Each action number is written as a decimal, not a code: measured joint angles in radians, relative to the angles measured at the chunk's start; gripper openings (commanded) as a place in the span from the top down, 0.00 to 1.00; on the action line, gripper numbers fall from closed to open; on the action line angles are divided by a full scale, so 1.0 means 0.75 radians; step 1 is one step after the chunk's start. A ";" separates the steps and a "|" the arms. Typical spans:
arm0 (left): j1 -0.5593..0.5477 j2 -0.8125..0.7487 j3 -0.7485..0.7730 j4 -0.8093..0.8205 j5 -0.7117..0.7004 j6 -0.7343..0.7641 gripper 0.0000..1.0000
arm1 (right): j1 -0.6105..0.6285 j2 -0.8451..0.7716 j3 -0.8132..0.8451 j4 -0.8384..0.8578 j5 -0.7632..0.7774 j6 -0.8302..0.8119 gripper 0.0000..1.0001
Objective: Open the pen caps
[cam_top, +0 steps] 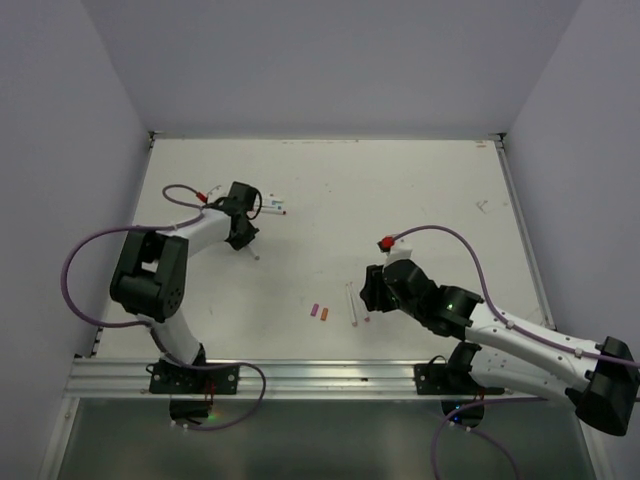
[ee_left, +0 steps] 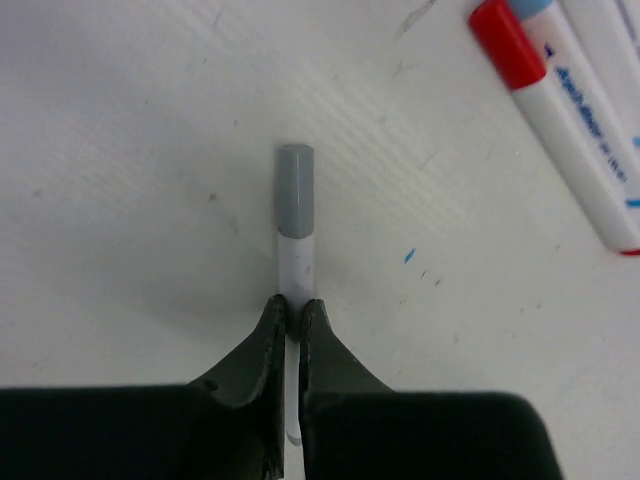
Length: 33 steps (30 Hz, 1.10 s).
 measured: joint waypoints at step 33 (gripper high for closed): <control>-0.782 -0.781 -0.639 0.798 0.290 -0.115 1.00 | -0.001 0.189 -0.008 0.569 -0.491 0.031 0.43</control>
